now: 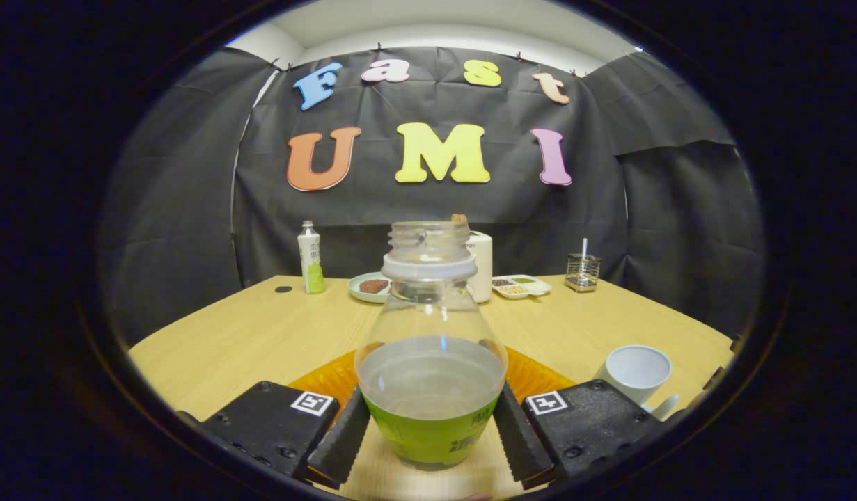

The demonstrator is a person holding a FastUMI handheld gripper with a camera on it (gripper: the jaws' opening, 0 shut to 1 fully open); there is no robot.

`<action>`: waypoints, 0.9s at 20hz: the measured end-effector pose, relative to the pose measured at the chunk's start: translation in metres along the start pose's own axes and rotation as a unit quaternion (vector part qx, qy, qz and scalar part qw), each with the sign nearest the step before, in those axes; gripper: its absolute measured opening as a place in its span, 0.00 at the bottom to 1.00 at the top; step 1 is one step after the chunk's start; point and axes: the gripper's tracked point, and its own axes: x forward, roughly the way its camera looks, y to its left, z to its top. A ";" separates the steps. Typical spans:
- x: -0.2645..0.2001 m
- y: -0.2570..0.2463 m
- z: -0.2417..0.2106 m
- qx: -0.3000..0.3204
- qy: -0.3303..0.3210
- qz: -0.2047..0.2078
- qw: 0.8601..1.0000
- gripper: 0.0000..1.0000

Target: Take the bottle from table, then pour the juice into the cup, finally place the bottle on the coaster

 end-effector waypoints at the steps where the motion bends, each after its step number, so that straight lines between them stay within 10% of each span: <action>1: -0.001 -0.001 -0.001 0.003 -0.001 -0.001 1.000 0.85; 11: -0.021 0.011 0.012 0.105 -0.007 0.043 0.994 0.83; 18: -0.033 0.030 0.020 0.246 0.006 0.097 0.964 0.83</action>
